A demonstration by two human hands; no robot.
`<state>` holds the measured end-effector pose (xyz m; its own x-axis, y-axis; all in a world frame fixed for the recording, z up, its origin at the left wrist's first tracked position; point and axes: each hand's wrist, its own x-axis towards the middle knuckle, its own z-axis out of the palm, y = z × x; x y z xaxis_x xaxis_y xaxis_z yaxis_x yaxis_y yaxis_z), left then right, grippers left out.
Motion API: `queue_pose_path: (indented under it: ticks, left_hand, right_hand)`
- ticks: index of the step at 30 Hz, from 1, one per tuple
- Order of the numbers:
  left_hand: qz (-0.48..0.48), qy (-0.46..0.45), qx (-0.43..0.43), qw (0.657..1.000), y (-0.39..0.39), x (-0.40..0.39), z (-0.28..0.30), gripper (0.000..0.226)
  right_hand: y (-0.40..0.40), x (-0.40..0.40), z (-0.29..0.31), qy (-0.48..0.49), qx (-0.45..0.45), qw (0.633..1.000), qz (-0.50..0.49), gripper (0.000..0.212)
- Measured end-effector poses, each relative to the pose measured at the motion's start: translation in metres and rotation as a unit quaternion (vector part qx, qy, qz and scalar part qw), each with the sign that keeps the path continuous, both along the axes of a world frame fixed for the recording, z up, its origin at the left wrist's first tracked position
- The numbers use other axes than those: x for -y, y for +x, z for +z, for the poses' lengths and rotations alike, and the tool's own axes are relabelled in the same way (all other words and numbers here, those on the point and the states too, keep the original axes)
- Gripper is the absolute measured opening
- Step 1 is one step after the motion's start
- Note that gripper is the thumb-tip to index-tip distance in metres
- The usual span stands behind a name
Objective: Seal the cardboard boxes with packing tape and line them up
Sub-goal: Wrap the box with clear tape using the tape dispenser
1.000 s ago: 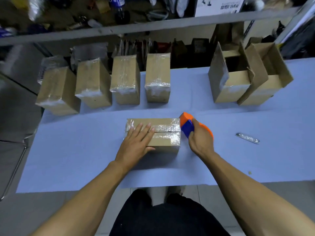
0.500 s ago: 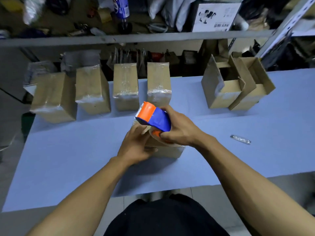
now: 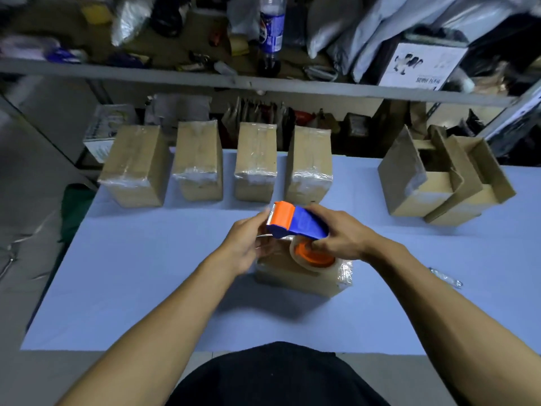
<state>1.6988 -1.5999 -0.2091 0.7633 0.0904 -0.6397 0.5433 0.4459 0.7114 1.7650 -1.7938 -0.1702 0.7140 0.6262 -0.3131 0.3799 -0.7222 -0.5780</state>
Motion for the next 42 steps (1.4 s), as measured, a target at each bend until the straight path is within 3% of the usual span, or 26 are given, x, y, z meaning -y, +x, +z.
queue_pose_path:
  ticks: [5, 11, 16, 22, 26, 42]
  left_hand:
    - [0.025, -0.032, 0.012, 0.999, -0.002, -0.004, 0.002, 0.012]
    - [-0.002, 0.039, 0.012, 0.999, -0.002, -0.011, -0.004, 0.016]
    - [-0.001, 0.121, -0.036, 0.992, -0.006, -0.011, -0.016, 0.018]
    - [0.067, 0.137, -0.08, 0.985, -0.015, -0.012, -0.038, 0.014]
    - [0.06, 0.145, -0.067, 0.985, -0.029, -0.024, -0.056, 0.01]
    - [0.048, 0.189, -0.035, 0.98, -0.01, 0.017, -0.101, 0.024]
  right_hand:
    - [0.011, -0.005, 0.002, -0.013, -0.008, 0.999, 0.044, 0.056]
    - [0.017, -0.015, 0.001, -0.035, 0.016, 0.996, 0.077, 0.053]
    - [0.014, -0.019, 0.005, -0.052, 0.05, 0.992, 0.103, 0.039]
    - [0.012, -0.013, 0.004, -0.081, 0.106, 0.983, 0.125, 0.068]
    - [0.021, 0.006, 0.011, -0.146, 0.169, 0.963, 0.149, 0.063]
    - [0.014, 0.014, -0.004, -0.118, 0.2, 0.965, 0.121, 0.058]
